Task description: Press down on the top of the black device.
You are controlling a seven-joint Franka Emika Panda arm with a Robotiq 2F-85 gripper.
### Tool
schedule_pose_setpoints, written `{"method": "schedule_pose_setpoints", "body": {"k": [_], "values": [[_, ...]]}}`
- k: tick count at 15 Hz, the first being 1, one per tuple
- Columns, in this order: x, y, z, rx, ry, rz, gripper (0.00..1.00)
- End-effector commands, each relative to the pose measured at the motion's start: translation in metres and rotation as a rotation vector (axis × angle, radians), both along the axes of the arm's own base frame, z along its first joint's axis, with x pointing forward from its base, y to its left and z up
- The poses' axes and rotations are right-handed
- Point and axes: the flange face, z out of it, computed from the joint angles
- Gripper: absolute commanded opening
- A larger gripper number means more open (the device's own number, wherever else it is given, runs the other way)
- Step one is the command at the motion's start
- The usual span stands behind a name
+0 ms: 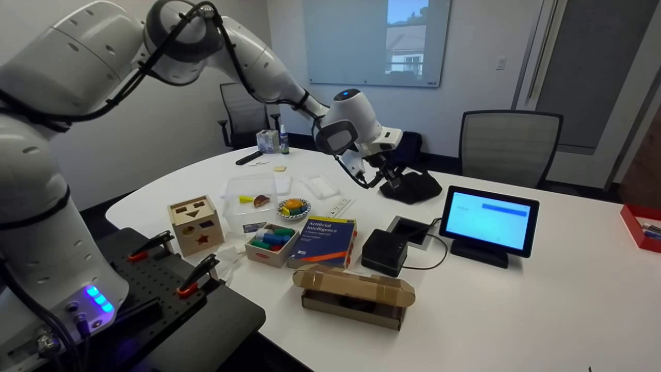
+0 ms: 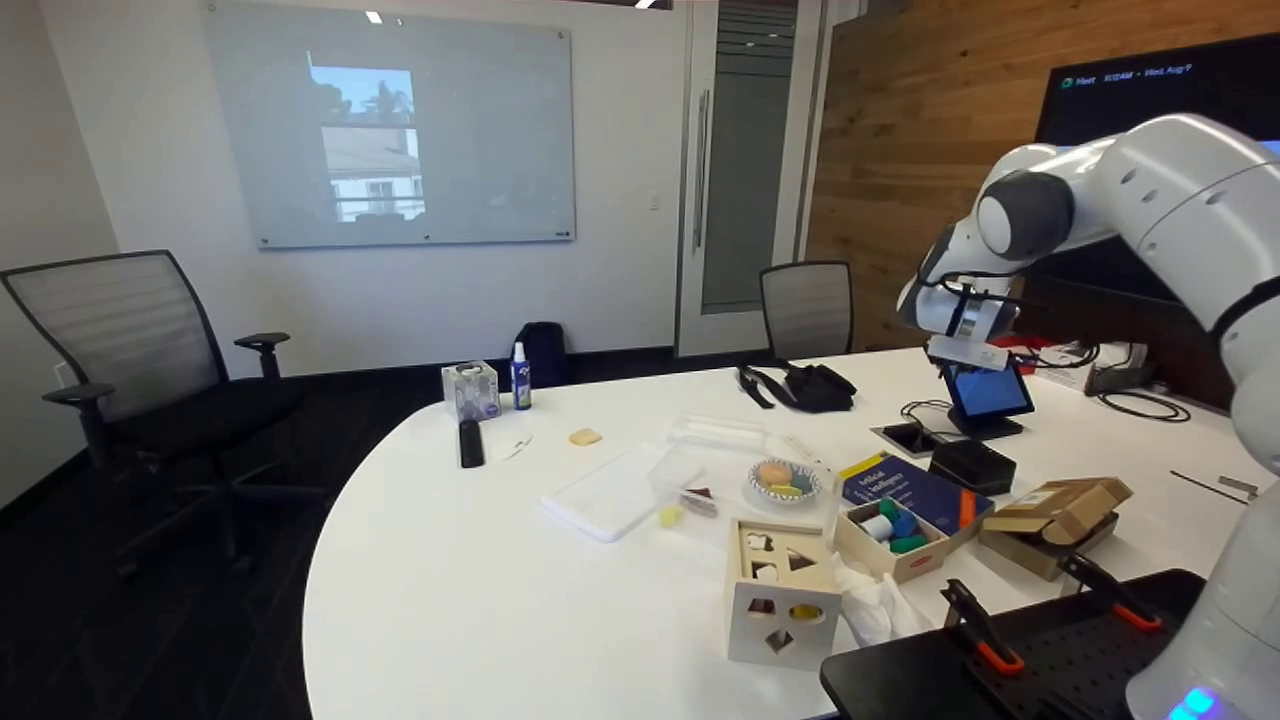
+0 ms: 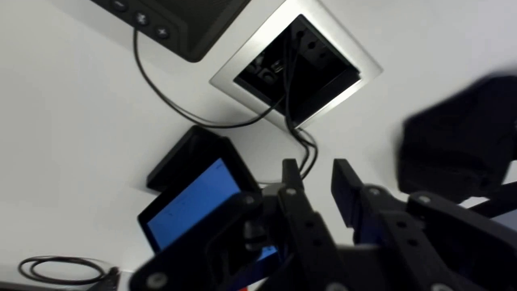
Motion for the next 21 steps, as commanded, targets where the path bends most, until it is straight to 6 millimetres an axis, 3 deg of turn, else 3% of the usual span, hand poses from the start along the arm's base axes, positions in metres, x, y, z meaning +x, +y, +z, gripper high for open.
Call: {"method": "schedule_pose_setpoints", "body": {"k": [1, 7, 10, 14, 21], "values": [[0.010, -0.018, -0.004, -0.085, 0.049, -0.168, 0.00], [-0.004, -0.029, -0.038, -0.096, 0.300, -0.442, 0.00], [-0.003, -0.019, -0.058, -0.048, 0.408, -0.544, 0.00], [0.007, -0.011, -0.072, 0.031, 0.442, -0.605, 0.00], [0.010, -0.022, -0.089, 0.092, 0.447, -0.648, 0.00]]}}
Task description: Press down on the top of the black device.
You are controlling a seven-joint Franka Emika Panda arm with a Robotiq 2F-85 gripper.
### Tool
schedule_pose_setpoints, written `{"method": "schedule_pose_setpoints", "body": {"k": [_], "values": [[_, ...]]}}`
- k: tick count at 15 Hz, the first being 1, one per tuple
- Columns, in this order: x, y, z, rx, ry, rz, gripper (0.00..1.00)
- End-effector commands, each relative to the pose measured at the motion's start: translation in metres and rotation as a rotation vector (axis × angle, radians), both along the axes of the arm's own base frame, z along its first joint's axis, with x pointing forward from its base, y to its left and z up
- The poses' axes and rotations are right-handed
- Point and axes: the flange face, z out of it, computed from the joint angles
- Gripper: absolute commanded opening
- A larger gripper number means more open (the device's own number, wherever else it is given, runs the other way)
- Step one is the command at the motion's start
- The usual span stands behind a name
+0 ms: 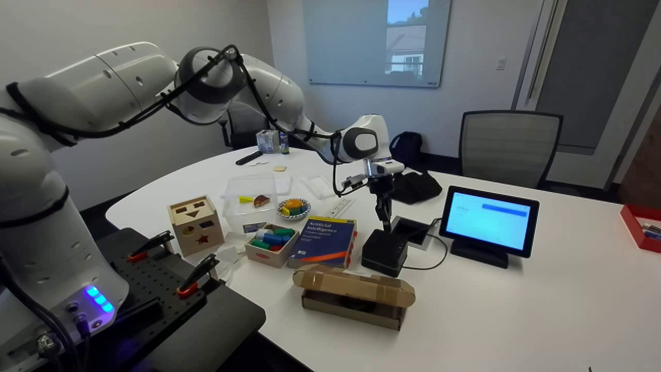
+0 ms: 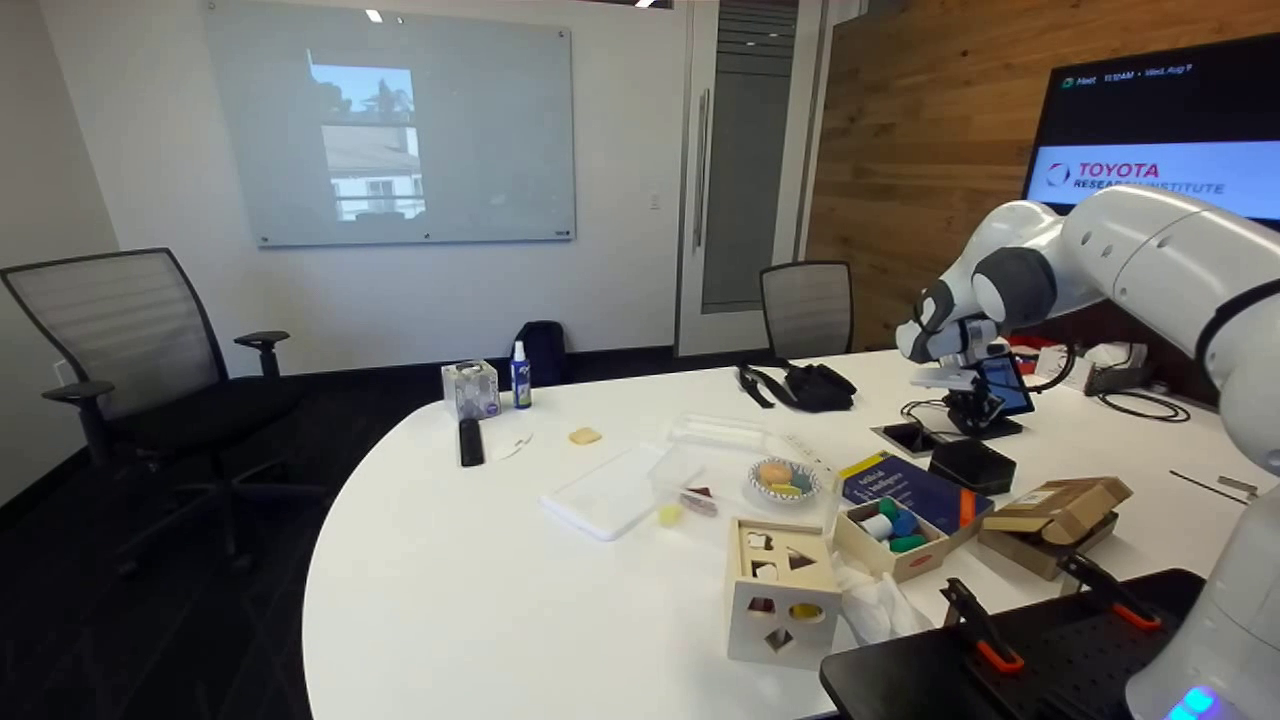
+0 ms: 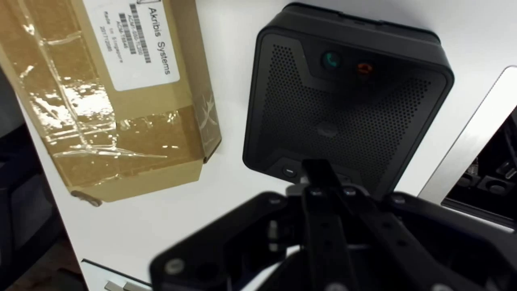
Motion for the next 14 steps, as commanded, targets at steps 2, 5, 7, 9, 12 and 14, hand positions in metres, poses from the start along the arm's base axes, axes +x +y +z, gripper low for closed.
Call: {"method": "schedule_pose_setpoints", "body": {"k": [2, 5, 7, 9, 12, 14], "values": [[0.001, -0.004, -0.002, 0.030, 0.011, -0.039, 0.00], [-0.001, -0.006, -0.007, 0.036, 0.012, -0.050, 0.00], [-0.001, -0.005, -0.011, 0.030, 0.013, -0.049, 0.00], [0.000, -0.007, -0.016, 0.022, 0.010, -0.056, 0.00], [0.001, -0.007, -0.026, 0.024, 0.000, -0.072, 0.00], [0.002, -0.008, -0.033, 0.014, -0.009, -0.085, 0.00]]}}
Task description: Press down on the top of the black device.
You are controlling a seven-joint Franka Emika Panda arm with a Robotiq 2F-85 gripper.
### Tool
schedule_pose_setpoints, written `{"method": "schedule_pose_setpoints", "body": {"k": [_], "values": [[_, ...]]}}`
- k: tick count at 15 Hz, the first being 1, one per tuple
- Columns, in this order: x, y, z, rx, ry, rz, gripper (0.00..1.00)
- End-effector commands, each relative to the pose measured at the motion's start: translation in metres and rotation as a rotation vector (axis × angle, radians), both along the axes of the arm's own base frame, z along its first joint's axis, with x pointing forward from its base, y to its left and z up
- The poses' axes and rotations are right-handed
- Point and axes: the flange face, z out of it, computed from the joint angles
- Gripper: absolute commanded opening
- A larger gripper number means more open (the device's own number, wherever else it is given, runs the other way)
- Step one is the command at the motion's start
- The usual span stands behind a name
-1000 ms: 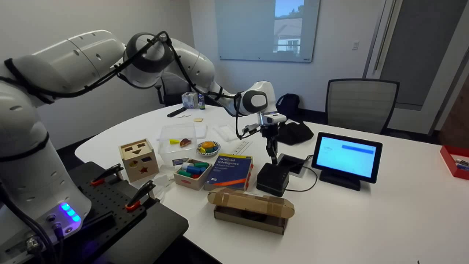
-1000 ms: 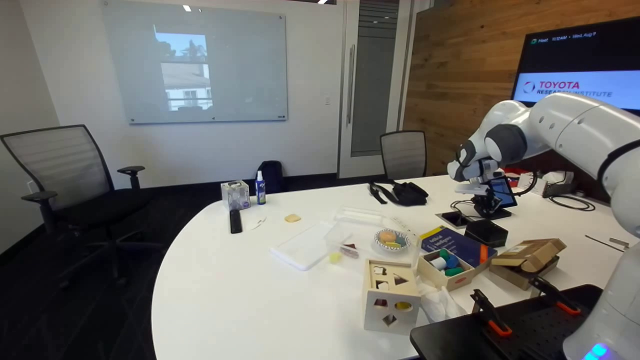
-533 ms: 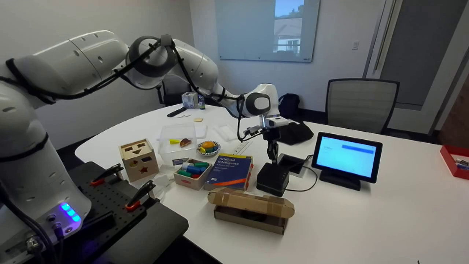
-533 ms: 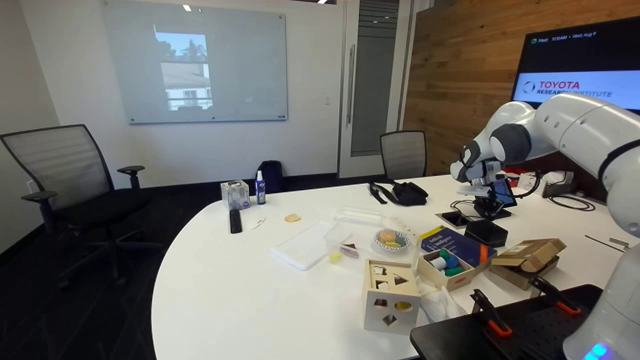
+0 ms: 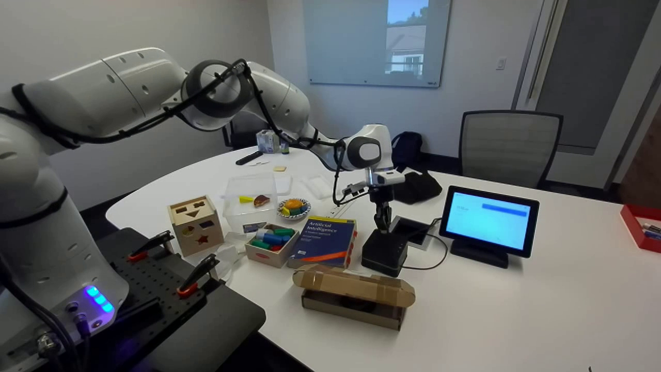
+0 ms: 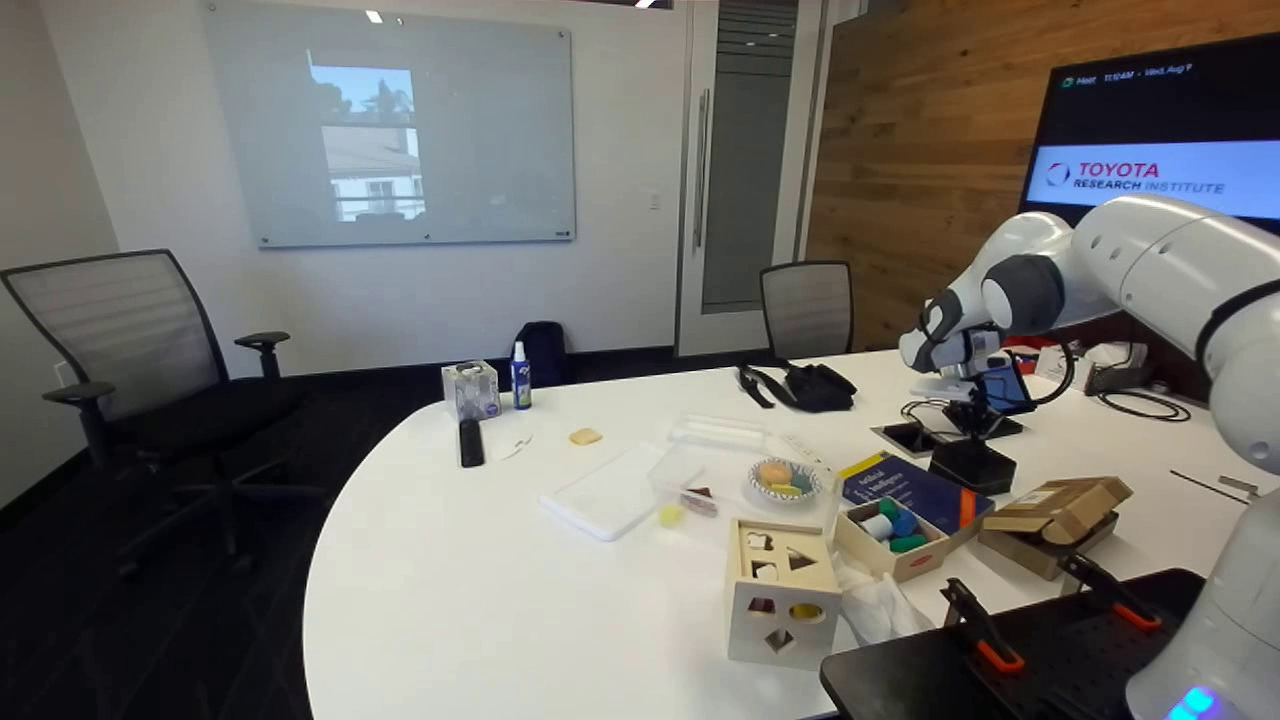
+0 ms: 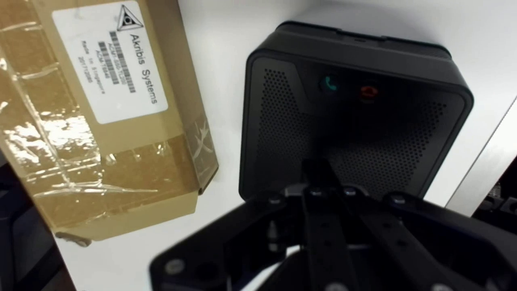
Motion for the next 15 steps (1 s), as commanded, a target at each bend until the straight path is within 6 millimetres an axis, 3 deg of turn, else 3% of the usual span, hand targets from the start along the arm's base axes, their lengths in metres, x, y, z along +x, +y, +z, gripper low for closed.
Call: {"method": "schedule_pose_setpoints", "body": {"k": [1, 9, 13, 15], "values": [[0.006, -0.005, -0.011, -0.026, -0.012, -0.036, 0.00], [0.001, -0.003, -0.038, -0.053, -0.008, -0.024, 0.00], [0.002, -0.004, -0.034, -0.058, 0.002, -0.028, 0.00], [0.007, -0.002, -0.021, -0.054, -0.003, -0.025, 0.00]]}}
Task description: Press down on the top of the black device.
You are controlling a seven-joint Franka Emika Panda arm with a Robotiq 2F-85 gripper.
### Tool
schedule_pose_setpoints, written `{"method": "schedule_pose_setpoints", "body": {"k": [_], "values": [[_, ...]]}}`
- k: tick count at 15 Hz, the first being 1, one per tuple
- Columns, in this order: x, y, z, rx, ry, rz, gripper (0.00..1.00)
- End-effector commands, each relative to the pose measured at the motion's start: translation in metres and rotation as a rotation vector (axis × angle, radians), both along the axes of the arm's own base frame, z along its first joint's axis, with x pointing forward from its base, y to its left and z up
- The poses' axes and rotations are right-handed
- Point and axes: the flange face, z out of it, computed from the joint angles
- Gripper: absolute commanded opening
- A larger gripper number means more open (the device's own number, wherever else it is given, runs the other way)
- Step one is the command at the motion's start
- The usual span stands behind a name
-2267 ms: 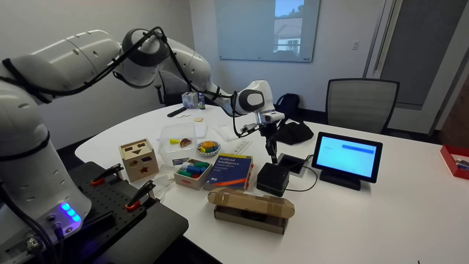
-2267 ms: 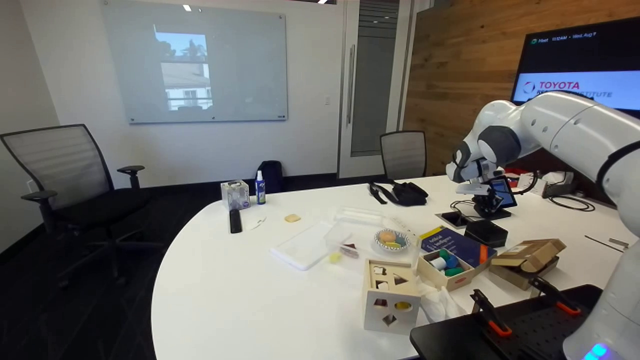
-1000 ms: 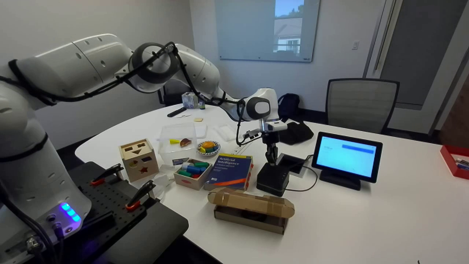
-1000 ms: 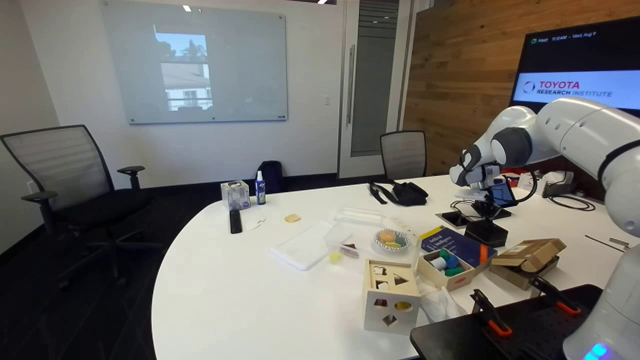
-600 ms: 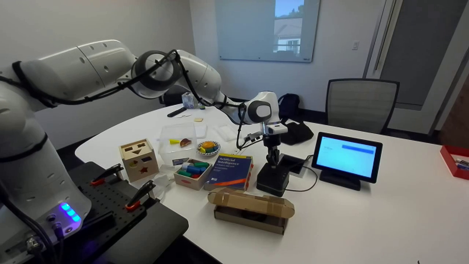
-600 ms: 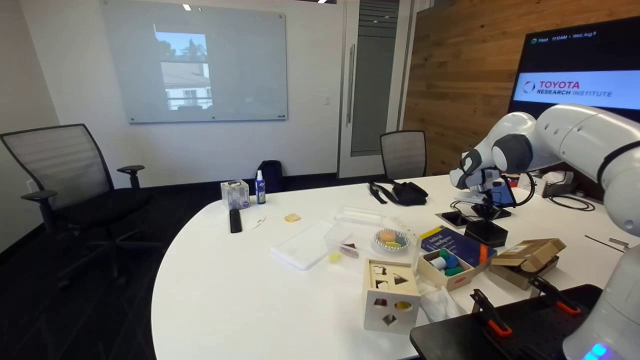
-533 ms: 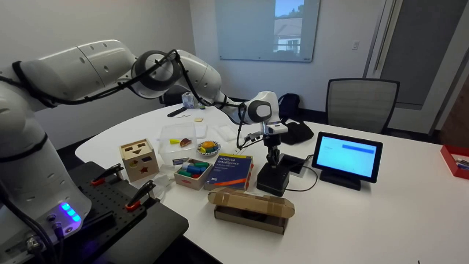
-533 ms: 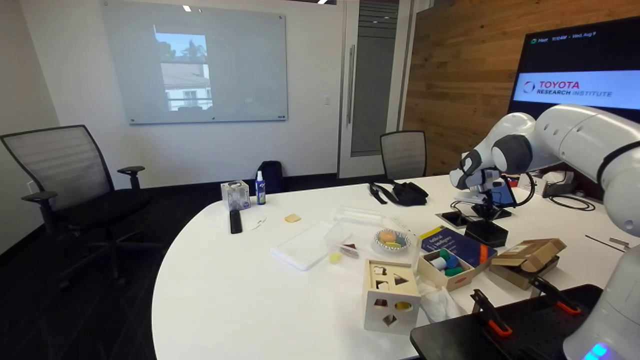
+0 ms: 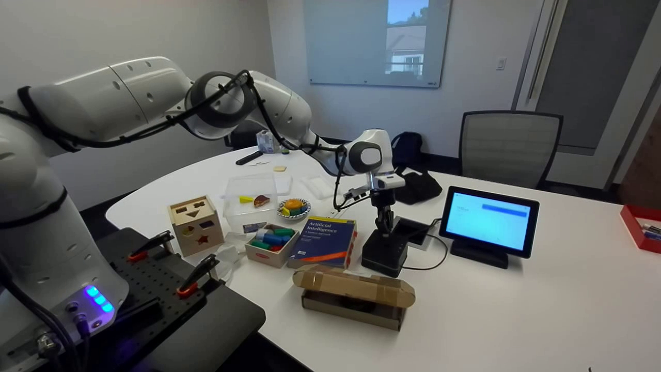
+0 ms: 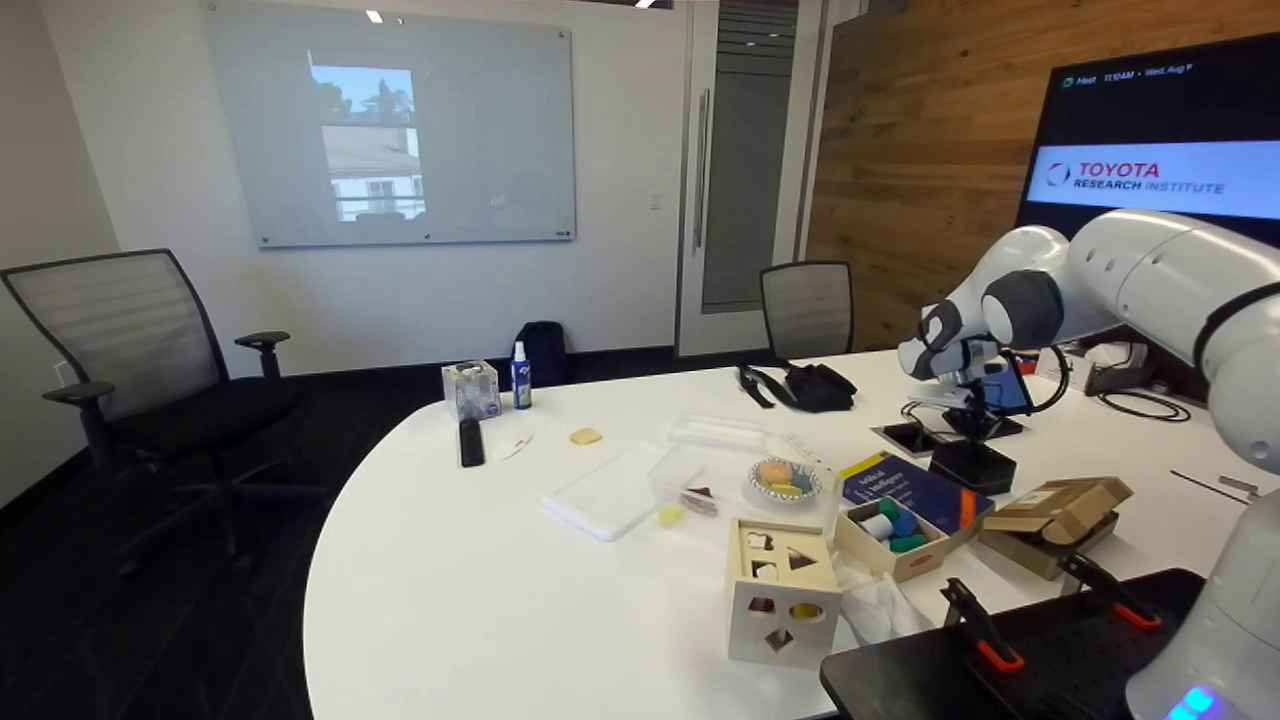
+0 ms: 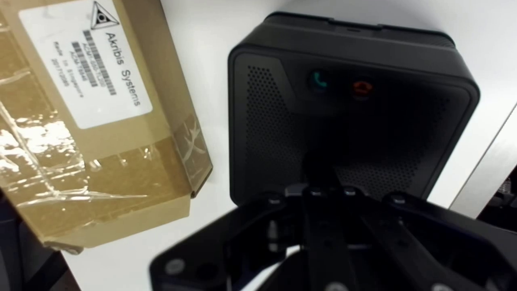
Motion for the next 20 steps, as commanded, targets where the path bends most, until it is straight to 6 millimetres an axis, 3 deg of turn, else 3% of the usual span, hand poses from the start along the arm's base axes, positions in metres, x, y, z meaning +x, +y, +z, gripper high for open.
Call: {"method": "schedule_pose_setpoints", "body": {"k": [1, 6, 10, 11, 13, 16, 20], "values": [[0.007, 0.002, 0.004, -0.035, -0.005, -0.002, 0.00], [0.025, 0.013, 0.056, -0.007, -0.050, 0.043, 0.00], [0.041, 0.031, 0.109, 0.024, -0.102, 0.128, 0.00], [0.044, 0.034, 0.122, 0.031, -0.118, 0.146, 0.26], [0.048, 0.042, 0.145, 0.040, -0.144, 0.184, 0.34], [0.049, 0.054, 0.171, 0.084, -0.151, 0.233, 0.58], [0.042, 0.070, 0.189, 0.120, -0.153, 0.295, 0.86]]}}
